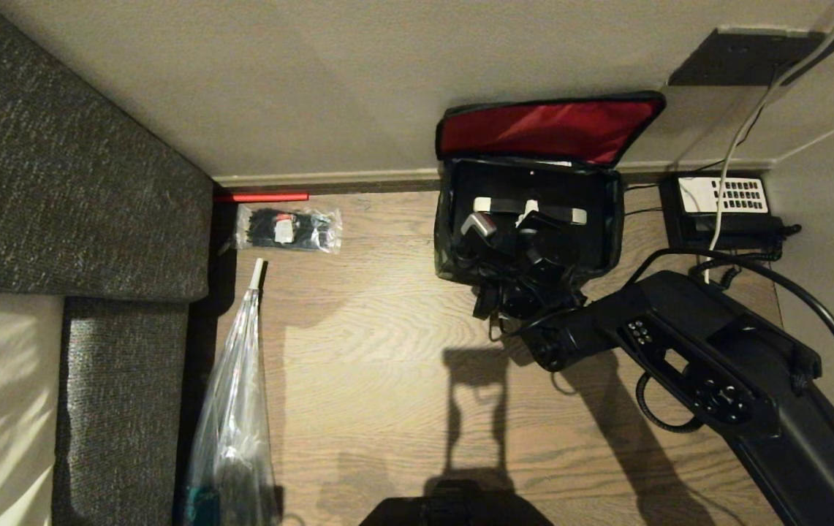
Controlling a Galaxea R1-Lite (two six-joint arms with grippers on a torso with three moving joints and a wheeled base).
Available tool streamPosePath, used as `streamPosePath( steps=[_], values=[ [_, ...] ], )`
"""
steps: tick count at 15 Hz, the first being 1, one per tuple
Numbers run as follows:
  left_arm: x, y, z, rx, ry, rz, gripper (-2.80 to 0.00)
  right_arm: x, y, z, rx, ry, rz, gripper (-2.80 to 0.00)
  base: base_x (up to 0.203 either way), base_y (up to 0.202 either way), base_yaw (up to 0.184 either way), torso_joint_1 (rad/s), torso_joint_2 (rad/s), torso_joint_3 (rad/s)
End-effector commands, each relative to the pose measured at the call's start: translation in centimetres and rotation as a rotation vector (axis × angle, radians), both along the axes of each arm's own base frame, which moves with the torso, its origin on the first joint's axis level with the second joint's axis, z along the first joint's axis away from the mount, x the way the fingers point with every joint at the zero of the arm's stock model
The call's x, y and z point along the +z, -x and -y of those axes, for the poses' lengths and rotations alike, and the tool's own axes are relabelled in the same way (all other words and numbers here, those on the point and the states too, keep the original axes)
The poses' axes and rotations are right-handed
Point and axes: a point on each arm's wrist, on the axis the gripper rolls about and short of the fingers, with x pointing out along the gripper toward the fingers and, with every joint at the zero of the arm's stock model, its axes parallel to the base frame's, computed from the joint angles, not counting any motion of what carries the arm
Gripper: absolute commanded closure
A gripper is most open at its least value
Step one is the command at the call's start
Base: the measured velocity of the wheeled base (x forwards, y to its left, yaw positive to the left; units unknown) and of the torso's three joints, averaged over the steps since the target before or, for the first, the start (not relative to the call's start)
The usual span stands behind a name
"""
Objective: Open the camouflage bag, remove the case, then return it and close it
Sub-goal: Grip the handle
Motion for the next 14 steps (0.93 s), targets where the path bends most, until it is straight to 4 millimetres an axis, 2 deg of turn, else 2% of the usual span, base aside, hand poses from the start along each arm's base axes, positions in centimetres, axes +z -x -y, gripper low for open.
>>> streamPosePath(
  steps=[1,10,11,14],
  values=[
    [0.00,0.01,0.00,0.000,0.001,0.000,0.00,0.33,0.03,0.08,-0.002,-0.001,0.012,0.00,0.000,0.000,0.000,0.000,0.00,0.000],
    [0.00,0.01,0.00,0.000,-0.005,0.000,0.00,-0.05,0.08,0.04,-0.009,0.005,0.010,0.00,0.000,0.000,0.000,0.000,0.00,0.000],
    [0.00,0.01,0.00,0.000,-0.005,0.000,0.00,-0.04,-0.05,0.06,-0.014,0.003,0.015,-2.80,0.000,0.000,0.000,0.000,0.00,0.000],
    [0.00,0.01,0.00,0.000,-0.005,0.000,0.00,-0.35,-0.12,0.03,-0.015,0.007,0.013,-2.80,0.000,0.000,0.000,0.000,0.00,0.000]
  ],
)
